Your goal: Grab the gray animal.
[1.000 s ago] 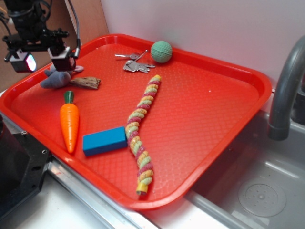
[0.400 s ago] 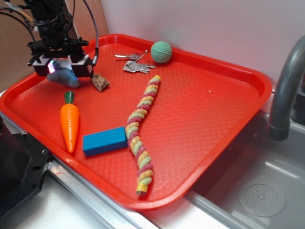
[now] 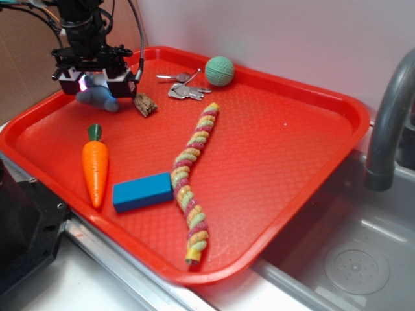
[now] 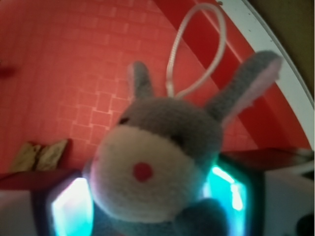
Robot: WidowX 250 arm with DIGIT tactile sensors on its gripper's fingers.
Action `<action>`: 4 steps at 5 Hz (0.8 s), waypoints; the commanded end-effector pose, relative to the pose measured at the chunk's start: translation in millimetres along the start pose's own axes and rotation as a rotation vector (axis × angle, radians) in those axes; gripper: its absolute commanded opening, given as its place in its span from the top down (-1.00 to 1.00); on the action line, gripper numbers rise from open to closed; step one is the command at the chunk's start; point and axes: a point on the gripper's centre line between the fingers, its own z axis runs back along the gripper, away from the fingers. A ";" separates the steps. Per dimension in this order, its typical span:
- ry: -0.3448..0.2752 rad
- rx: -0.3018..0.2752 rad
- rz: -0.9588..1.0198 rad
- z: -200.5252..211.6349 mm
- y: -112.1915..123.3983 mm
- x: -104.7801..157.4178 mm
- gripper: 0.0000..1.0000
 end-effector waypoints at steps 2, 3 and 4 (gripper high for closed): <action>-0.062 -0.045 -0.126 104.9 -37.3 -51.1 1.00; -0.054 -0.057 -0.237 150.9 -50.3 -69.3 1.00; -0.081 -0.041 -0.313 176.1 -62.9 -77.7 1.00</action>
